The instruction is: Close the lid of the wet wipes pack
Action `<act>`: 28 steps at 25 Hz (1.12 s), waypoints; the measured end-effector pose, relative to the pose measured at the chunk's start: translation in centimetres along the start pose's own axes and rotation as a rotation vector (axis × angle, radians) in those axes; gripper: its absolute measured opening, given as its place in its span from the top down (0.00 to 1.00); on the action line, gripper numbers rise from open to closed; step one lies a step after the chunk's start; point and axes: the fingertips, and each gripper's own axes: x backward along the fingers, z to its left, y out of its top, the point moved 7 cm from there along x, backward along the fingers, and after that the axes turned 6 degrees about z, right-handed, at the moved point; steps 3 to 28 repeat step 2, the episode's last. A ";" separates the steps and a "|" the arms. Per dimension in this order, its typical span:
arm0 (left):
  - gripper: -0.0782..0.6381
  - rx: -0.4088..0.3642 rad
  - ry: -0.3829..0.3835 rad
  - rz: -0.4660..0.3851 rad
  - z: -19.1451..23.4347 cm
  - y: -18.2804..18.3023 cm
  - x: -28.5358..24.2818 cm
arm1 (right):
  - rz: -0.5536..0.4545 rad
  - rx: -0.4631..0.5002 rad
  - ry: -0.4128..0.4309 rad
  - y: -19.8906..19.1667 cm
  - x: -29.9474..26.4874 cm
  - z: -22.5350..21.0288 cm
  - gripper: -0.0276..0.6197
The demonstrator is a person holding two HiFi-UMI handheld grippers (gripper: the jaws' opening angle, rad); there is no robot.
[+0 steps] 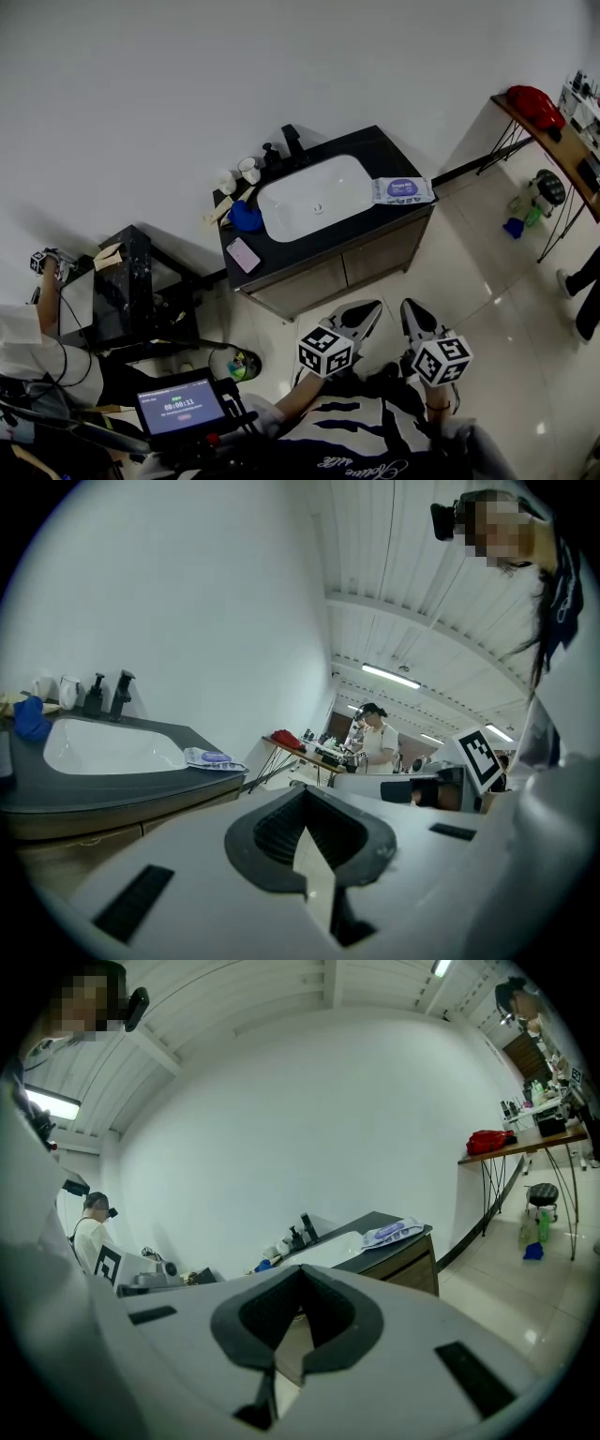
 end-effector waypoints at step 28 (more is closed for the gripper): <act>0.89 0.002 -0.003 -0.001 0.4 -0.1 0.6 | -0.002 -0.002 -0.008 -0.2 -0.2 0.5 0.97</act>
